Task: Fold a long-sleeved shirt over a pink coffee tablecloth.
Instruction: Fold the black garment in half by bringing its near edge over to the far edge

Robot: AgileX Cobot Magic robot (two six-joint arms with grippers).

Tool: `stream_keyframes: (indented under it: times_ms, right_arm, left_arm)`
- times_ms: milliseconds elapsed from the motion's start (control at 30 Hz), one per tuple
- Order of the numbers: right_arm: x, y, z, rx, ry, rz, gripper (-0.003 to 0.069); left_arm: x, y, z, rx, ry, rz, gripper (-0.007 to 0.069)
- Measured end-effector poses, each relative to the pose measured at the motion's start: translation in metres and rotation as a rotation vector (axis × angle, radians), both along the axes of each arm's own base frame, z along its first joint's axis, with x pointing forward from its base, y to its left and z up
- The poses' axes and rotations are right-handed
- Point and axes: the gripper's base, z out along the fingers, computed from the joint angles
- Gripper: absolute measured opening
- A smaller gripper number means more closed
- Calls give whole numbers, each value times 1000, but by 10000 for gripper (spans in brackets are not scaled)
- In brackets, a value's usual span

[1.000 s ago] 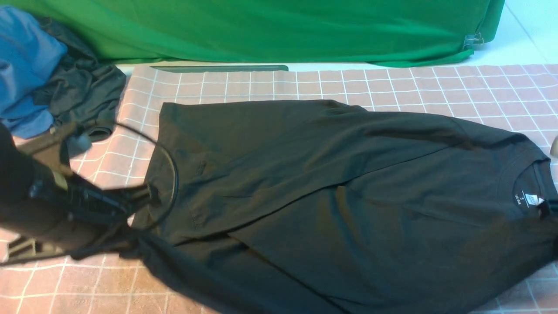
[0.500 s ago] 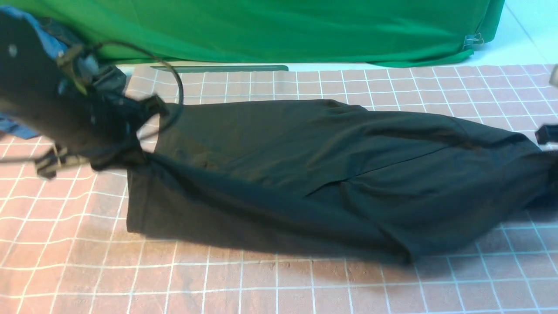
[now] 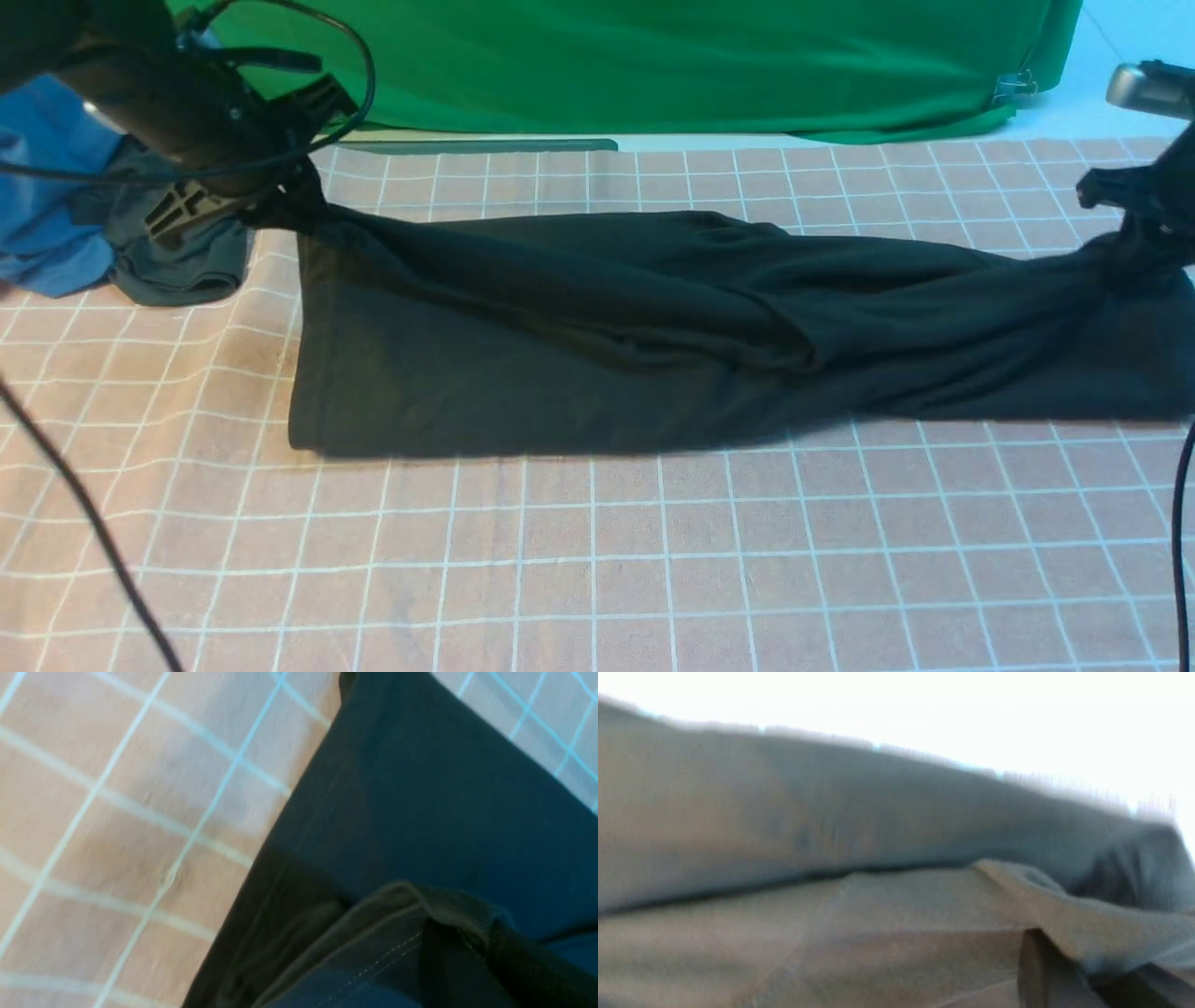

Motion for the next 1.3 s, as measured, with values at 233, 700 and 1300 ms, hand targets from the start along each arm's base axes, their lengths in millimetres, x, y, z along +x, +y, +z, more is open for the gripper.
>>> stream_keyframes:
  times_ms: [233,700,1300]
  right_arm:
    - [23,2,4,-16,-91,-4,292]
    - [-44,148,41,-15,-36,688,421]
    - [-62,199,-12,-292,-299,973,608]
  left_arm:
    - [18,0,-13,0,5,0,31]
    - [13,-1,-15,-6,77,-29,31]
    - [13,-3,-14,-8,60,-82,31]
